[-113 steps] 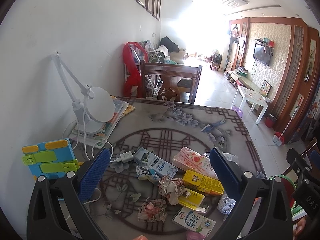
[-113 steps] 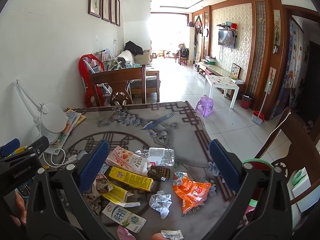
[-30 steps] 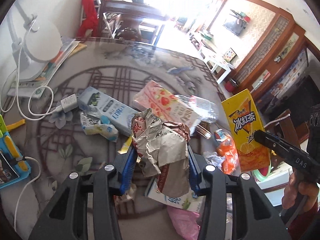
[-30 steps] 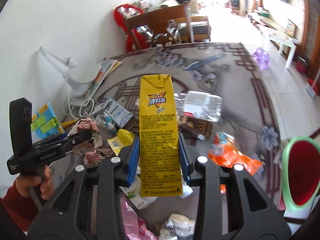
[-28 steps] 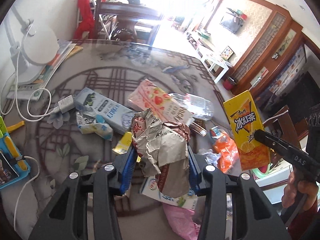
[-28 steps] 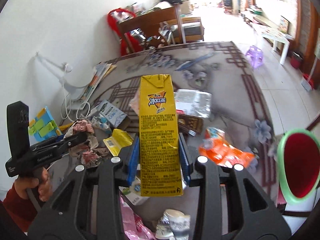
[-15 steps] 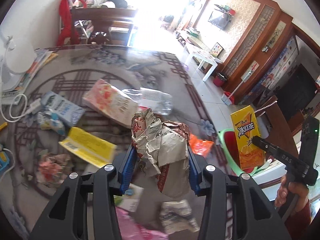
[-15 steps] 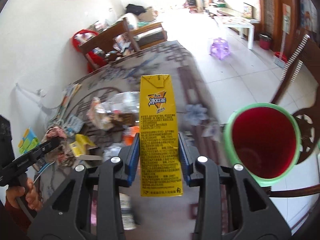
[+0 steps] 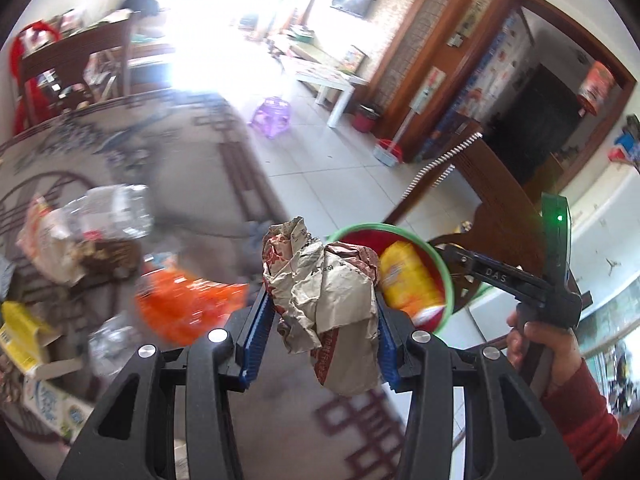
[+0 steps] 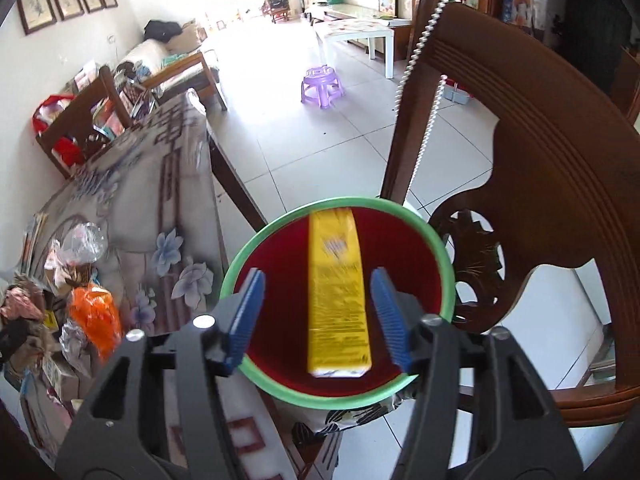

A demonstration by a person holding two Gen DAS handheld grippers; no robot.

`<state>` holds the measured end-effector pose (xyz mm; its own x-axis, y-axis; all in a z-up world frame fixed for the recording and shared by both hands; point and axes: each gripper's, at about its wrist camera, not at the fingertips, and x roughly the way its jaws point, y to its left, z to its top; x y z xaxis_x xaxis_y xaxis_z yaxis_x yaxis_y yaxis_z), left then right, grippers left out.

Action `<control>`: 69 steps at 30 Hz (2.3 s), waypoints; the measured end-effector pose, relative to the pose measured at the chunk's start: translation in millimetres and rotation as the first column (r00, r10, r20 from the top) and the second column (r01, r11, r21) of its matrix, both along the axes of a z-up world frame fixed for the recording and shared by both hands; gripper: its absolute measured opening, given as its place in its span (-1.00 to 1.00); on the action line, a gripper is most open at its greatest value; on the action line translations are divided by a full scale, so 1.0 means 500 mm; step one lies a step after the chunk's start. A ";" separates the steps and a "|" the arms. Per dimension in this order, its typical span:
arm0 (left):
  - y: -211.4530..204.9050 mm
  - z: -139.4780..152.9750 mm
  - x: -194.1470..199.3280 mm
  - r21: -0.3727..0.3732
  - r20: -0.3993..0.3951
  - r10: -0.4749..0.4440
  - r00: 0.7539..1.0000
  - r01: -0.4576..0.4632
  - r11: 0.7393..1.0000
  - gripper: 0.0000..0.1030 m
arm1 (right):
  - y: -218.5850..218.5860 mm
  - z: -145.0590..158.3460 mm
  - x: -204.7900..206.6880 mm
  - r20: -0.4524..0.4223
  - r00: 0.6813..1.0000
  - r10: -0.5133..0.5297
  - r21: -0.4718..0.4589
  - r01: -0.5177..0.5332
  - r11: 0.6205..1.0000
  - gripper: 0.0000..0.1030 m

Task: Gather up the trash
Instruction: 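Carry the yellow carton to the red bin and open the right tool, then drop the crumpled paper into the red bin by opening the left tool, then grasp crumpled paper with the left tool while the right tool grasps a yellow carton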

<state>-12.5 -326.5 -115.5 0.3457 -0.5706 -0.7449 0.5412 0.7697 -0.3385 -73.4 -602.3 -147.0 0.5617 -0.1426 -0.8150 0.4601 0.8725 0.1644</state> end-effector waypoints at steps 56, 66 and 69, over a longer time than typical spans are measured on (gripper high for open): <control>0.510 -0.046 0.043 0.077 0.025 0.349 0.937 -0.350 0.934 0.52 | 0.588 0.100 0.101 0.024 0.929 0.368 -0.050 -0.367 0.929 0.36; 0.698 -0.081 0.063 0.122 0.017 0.457 0.889 -0.456 0.882 0.52 | 0.709 0.065 0.120 -0.038 0.916 0.399 -0.023 -0.400 0.916 0.36; 0.759 -0.105 0.072 0.132 -0.017 0.519 0.854 -0.513 0.848 0.52 | 0.745 0.064 0.129 -0.047 0.904 0.425 -0.030 -0.427 0.904 0.37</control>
<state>23.2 52.9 -168.0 0.5262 -0.2266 -0.8196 0.0394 0.9693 -0.2427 -8.9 -229.8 -115.0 0.5443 0.0710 -0.8359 0.0486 0.9921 0.1159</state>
